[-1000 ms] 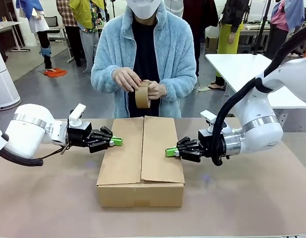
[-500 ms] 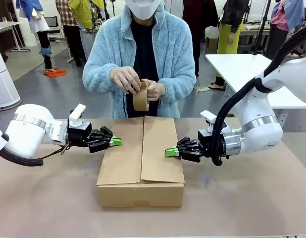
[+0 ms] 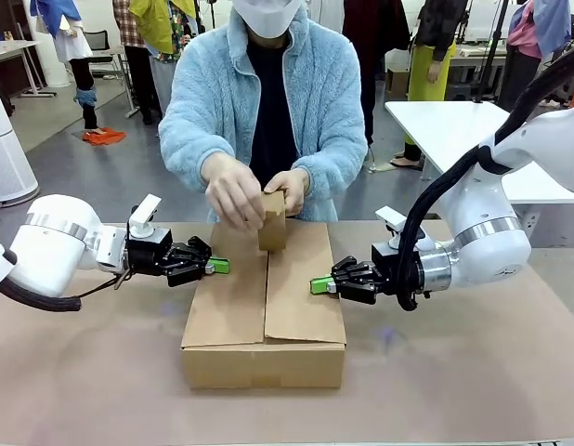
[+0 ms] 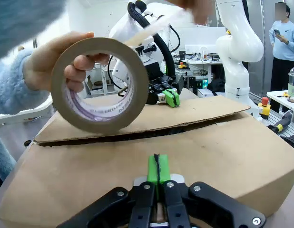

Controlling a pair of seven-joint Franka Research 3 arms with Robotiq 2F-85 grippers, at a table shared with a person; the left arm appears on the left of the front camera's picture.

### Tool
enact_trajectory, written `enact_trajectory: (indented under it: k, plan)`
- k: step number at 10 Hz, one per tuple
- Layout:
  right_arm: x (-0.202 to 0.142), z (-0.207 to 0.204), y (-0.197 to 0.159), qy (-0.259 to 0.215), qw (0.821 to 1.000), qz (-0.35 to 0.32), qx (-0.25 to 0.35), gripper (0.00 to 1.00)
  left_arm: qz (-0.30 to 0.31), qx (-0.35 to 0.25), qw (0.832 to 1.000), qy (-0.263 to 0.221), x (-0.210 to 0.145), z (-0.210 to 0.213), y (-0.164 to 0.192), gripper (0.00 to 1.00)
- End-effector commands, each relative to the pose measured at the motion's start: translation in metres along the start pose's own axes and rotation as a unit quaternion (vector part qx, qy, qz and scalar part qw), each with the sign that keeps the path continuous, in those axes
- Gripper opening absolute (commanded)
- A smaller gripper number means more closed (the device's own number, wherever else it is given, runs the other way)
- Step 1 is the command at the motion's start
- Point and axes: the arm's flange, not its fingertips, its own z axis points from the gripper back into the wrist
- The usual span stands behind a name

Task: Wrap the clocks to prevent damage.
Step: After the human seals the box with tape, release both hands from the side flaps of the Package Box.

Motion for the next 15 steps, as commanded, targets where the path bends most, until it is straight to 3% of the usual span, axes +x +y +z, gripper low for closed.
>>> enact_trajectory:
  k: [1,15]
  plan:
    - [-0.0013,-0.0015,0.0005,0.006,1.000,0.000,-0.004,0.01,0.001,0.002,1.000,0.002,-0.0014,-0.0002,-0.0003,0.00]
    - [-0.0013,-0.0015,0.0005,0.006,1.000,0.000,-0.004,0.01,0.001,0.002,1.000,0.002,-0.0014,-0.0002,-0.0003,0.00]
